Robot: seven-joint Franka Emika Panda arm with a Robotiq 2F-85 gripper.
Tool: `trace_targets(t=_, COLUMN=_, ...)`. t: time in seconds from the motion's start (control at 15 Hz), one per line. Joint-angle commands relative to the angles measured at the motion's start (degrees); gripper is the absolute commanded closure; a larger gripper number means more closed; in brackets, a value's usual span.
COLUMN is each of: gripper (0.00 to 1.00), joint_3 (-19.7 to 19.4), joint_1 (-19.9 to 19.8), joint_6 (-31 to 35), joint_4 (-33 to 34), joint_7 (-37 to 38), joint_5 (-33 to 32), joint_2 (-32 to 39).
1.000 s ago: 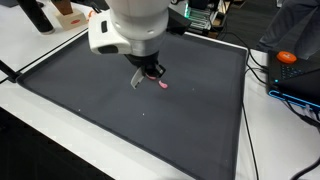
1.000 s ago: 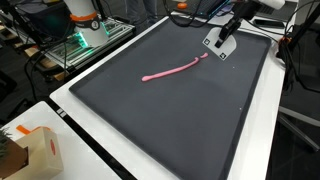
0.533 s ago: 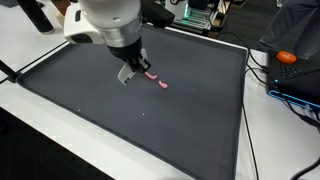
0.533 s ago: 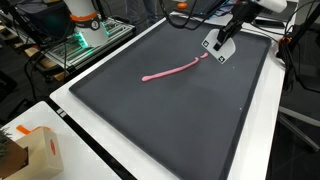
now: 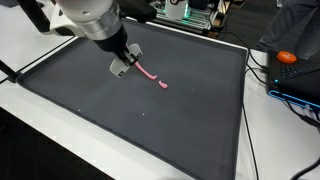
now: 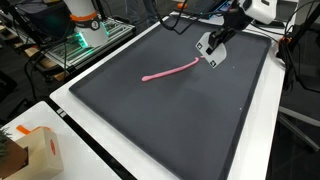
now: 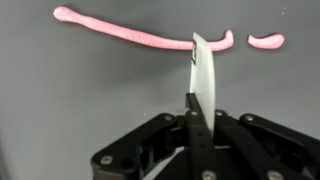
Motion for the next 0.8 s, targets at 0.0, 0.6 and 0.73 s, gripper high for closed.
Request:
trace_targets(t=0.0, gripper=0.99, joint_3=-0.4, joint_1=-1.7, joint_6=2.9, joint_4=-9.2, joint_7=0.7, joint_5=3.7, joint_2=-5.2)
trace_targets(t=0.6, gripper=0.99, joint_3=-2.0, joint_1=-5.5, joint_6=16.0, joint_4=-29.0, joint_7=-0.5, joint_5=8.4, joint_2=-16.9)
trace_targets(t=0.73, gripper=0.99, joint_3=-2.4, joint_1=-6.1, joint_6=18.2, joint_4=-32.5, joint_7=-0.7, joint_5=9.0, joint_2=-19.5)
